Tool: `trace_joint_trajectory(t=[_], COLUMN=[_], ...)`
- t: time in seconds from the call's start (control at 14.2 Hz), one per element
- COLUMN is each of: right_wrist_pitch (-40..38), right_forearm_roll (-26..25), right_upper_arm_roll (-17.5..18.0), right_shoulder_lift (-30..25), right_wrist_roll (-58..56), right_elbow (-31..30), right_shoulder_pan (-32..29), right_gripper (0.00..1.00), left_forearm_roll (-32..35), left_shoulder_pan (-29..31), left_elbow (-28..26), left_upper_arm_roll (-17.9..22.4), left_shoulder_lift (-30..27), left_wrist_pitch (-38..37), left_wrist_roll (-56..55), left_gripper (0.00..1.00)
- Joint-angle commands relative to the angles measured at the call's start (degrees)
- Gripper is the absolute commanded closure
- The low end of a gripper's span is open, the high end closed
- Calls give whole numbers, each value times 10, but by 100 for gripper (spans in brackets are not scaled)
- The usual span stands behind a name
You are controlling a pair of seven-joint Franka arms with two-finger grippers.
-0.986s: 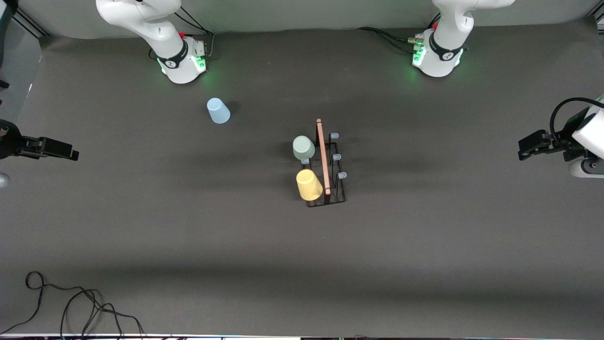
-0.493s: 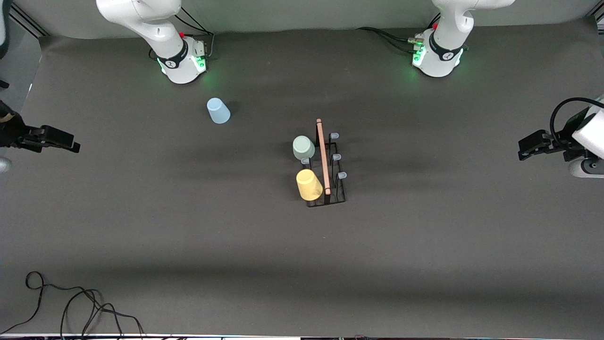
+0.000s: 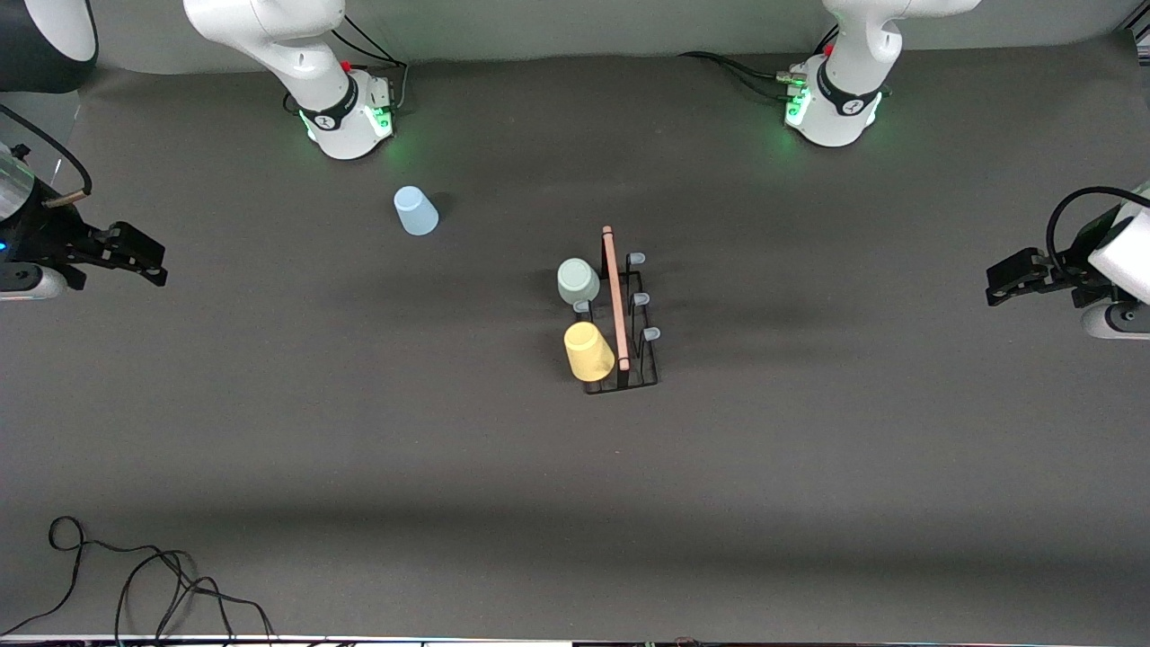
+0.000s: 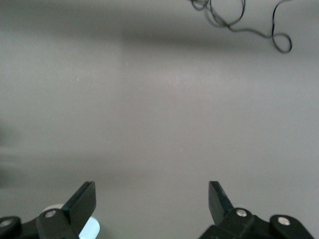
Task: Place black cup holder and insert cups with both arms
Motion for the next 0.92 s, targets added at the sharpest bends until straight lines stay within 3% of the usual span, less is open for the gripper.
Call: trace_joint_trajectory(t=[0.0, 0.21, 0.85], right_wrist_pitch=[3, -1, -23], right_forearm_roll=[-7, -7, -7], right_upper_arm_roll=[8, 7, 7], right_shoulder_lift=[-1, 24, 25], right_wrist_roll=[-18, -18, -14], right_elbow=[6, 22, 20], right_shoulder_pan=[-14, -13, -7], right_gripper=[0, 0, 0], left_forearm_roll=[-2, -2, -1], left_shoulder_pan=[0, 0, 0], left_elbow=[3, 3, 3], left_upper_arm_roll=[-1, -1, -1], left_shoulder_lift=[0, 0, 1], left_wrist_pitch=[1, 1, 2], left_wrist_roll=[-1, -1, -1], left_gripper=[0, 0, 0])
